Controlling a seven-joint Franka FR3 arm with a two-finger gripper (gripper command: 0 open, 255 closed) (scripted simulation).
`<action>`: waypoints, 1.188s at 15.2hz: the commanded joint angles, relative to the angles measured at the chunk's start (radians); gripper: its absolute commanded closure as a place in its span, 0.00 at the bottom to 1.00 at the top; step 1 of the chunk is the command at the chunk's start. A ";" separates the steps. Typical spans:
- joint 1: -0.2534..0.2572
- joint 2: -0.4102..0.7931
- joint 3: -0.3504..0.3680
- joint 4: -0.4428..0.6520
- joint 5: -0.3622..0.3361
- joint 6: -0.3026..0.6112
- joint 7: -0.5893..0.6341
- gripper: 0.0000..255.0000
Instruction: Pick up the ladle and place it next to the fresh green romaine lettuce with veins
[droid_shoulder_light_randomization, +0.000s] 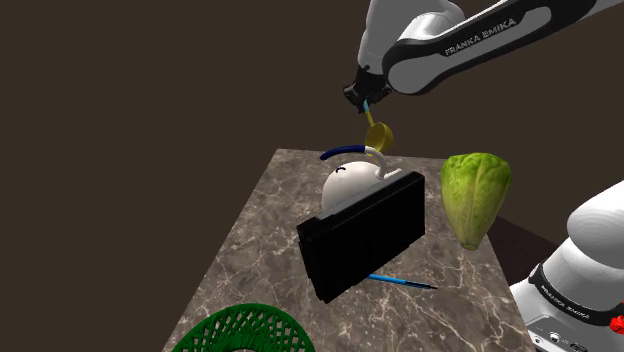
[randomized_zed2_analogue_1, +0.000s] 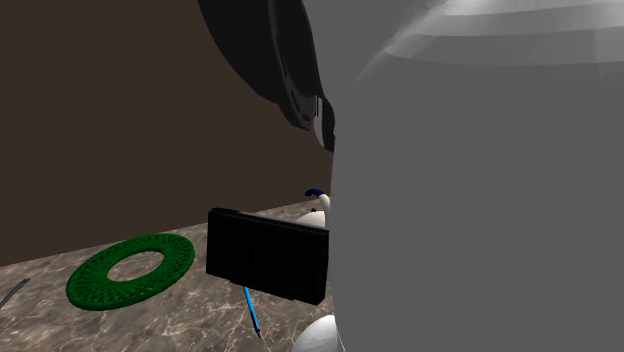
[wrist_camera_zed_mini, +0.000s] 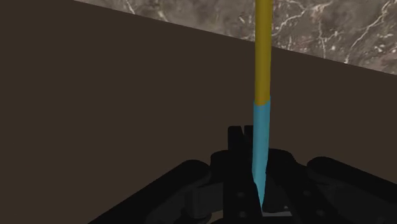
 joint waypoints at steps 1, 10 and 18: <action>0.002 -0.011 -0.008 0.017 0.013 -0.021 -0.016 1.00; 0.043 -0.062 -0.029 0.082 0.115 -0.182 -0.109 0.00; 0.108 -0.112 -0.067 0.258 0.272 -0.579 -0.232 0.00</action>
